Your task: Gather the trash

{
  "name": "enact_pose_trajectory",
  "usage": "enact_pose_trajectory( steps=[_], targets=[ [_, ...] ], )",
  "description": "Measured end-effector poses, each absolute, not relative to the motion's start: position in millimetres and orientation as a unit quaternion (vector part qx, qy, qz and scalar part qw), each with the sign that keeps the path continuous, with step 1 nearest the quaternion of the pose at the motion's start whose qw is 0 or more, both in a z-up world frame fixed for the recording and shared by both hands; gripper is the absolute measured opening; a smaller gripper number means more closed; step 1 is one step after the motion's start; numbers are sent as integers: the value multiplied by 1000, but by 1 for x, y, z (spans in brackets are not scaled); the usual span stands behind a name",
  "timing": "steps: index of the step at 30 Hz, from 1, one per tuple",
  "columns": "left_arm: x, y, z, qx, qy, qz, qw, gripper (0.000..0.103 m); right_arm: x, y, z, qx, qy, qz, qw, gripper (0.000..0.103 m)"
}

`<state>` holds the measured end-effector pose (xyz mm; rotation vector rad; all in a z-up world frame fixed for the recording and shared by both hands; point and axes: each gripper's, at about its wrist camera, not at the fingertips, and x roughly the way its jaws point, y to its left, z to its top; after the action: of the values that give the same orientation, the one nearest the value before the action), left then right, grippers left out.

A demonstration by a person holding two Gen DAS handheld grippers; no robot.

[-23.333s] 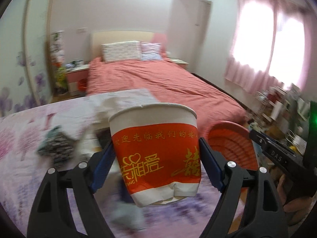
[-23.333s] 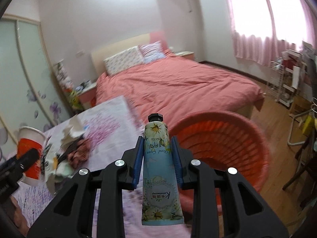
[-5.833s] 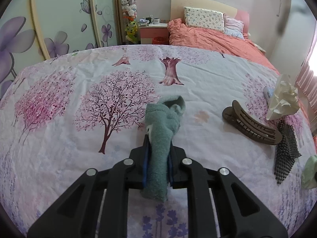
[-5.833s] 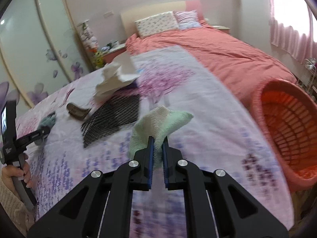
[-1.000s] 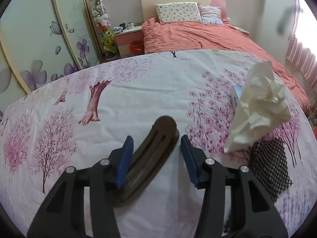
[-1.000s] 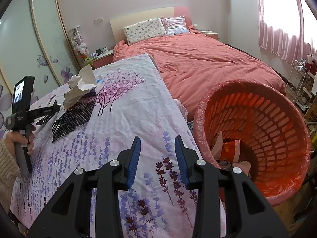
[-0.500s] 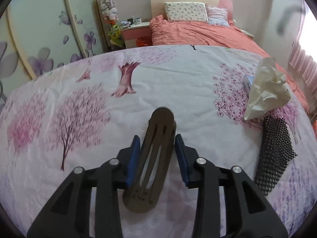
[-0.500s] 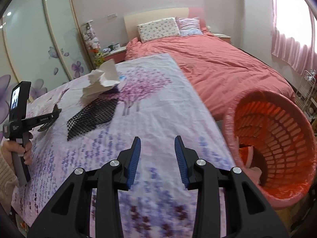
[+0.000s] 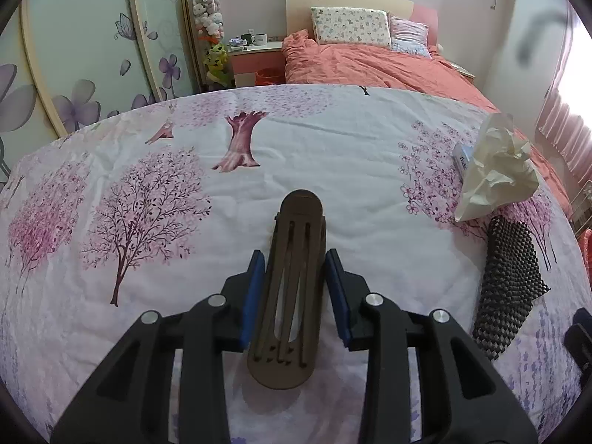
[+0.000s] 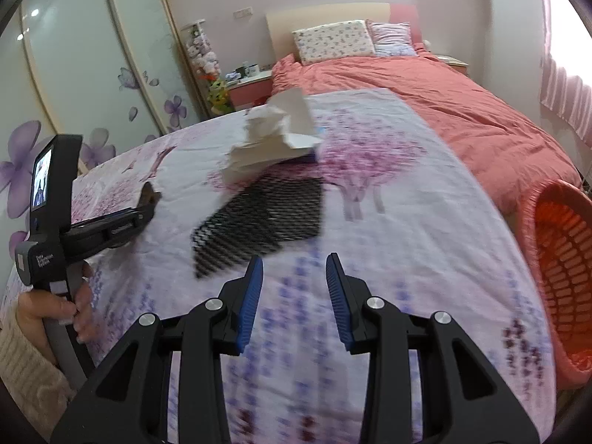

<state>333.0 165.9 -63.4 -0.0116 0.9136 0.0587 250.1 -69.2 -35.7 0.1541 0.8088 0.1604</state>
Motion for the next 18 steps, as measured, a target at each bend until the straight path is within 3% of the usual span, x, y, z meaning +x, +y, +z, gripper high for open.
enact_pose_trajectory(
  steps=[18],
  targets=[
    [334, 163, -64, -6, 442, 30, 897, 36, 295, -7, -47, 107, 417, 85, 898, 37]
  ],
)
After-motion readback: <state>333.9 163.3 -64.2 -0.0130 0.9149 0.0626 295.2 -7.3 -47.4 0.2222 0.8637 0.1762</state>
